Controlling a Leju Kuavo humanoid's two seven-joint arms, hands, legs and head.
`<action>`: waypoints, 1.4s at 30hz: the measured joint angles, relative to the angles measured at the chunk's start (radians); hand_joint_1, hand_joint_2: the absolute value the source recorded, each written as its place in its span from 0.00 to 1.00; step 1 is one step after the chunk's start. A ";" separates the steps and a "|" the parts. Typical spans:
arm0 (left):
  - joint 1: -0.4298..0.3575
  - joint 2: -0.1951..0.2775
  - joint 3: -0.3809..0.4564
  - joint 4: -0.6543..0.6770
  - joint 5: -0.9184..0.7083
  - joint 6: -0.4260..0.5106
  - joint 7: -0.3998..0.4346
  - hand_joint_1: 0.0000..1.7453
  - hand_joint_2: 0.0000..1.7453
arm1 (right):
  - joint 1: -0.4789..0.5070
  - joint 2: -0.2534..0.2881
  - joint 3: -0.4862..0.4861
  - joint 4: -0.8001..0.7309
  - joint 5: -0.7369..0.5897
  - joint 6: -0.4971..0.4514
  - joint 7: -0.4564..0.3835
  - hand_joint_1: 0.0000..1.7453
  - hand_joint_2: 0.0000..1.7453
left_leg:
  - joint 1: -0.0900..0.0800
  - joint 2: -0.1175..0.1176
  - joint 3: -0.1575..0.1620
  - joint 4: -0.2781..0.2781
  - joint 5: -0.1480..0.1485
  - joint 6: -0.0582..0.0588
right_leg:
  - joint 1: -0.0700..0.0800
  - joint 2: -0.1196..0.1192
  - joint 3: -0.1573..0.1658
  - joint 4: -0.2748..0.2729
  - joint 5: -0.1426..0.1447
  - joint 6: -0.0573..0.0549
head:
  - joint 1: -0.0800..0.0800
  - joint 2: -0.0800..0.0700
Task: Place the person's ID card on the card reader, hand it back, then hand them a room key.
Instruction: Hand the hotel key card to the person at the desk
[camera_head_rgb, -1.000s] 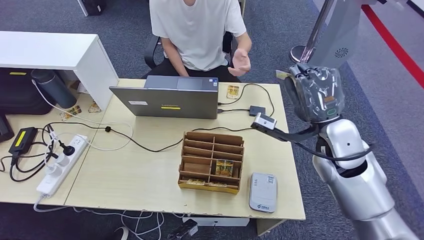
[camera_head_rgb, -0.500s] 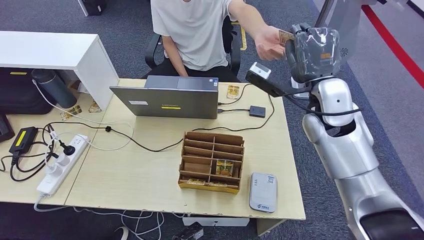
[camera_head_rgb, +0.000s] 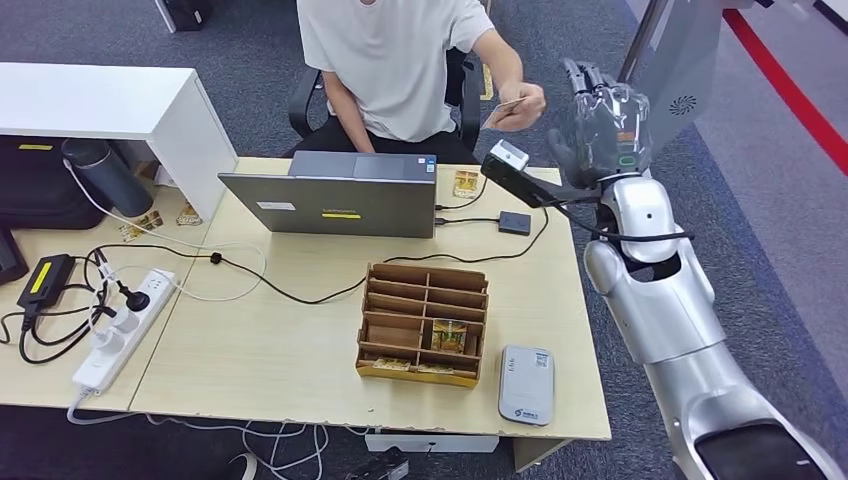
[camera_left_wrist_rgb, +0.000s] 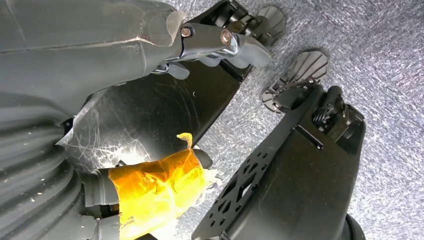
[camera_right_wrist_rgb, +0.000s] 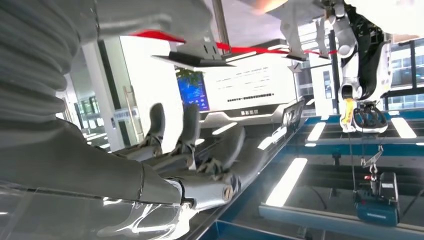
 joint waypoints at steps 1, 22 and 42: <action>0.000 0.000 -0.001 0.000 0.001 0.001 0.000 0.00 1.00 | 0.007 0.000 -0.003 -0.005 -0.003 -0.001 -0.002 0.00 1.00 | 0.000 0.000 0.000 0.000 0.000 0.000 | 0.000 0.000 0.000 0.000 0.000 0.000 | 0.000 0.000; 0.024 0.013 -0.007 0.000 0.019 0.393 -0.221 0.00 1.00 | 0.636 -0.033 -0.086 -0.633 -0.081 -0.158 -0.124 0.00 1.00 | 0.001 -0.005 -0.001 0.000 -0.002 -0.001 | 0.001 -0.005 0.000 -0.001 -0.003 -0.002 | 0.000 0.000; 0.019 0.015 0.043 0.000 0.195 0.413 -0.226 0.00 1.00 | 1.018 -0.132 -0.038 -0.826 -0.291 -0.187 -0.215 0.00 1.00 | 0.001 -0.001 0.000 -0.001 -0.004 -0.001 | 0.001 -0.002 0.000 -0.001 -0.004 -0.001 | 0.000 0.000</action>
